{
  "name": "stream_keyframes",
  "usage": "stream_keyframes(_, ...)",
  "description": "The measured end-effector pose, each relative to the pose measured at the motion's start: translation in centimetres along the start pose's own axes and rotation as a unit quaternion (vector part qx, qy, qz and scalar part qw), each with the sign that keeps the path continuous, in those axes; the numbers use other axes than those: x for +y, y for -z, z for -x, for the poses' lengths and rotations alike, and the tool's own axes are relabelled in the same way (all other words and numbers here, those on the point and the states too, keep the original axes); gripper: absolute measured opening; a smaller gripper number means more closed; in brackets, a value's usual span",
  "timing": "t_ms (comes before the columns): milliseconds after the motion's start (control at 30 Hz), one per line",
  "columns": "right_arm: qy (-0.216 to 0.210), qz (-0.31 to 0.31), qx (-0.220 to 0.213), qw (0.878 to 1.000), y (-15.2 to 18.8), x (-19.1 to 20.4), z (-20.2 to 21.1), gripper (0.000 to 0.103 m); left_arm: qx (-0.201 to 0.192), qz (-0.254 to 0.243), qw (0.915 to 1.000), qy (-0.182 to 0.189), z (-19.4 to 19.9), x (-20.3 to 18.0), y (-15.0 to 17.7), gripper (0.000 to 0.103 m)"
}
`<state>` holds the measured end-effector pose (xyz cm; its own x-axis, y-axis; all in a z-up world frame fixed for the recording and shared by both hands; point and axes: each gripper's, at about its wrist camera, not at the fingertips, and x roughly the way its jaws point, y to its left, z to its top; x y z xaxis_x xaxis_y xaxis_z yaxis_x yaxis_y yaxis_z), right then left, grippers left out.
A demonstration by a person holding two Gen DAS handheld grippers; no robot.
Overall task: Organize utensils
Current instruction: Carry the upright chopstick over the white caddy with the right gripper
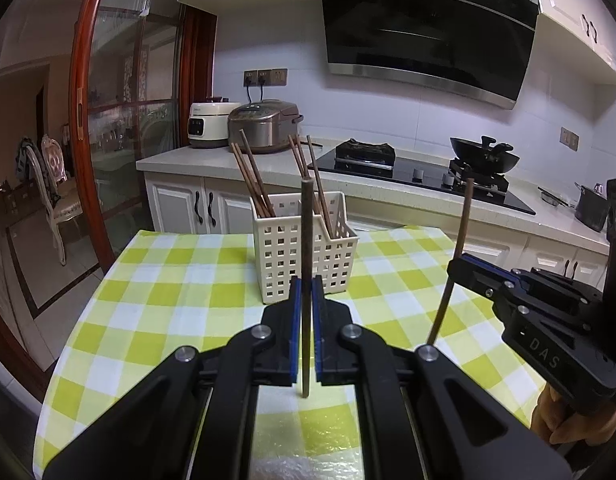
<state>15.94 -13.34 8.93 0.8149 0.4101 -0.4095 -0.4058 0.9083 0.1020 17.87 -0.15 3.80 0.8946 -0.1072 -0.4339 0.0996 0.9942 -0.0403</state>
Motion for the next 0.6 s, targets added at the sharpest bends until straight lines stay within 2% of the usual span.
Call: stream_keyframes(600,0.002,0.028,-0.021,0.999,-2.0,0.7,-0.1,0.006,-0.021,-0.023,0.9995,-0.003,0.6,-0.1,-1.8,0.005)
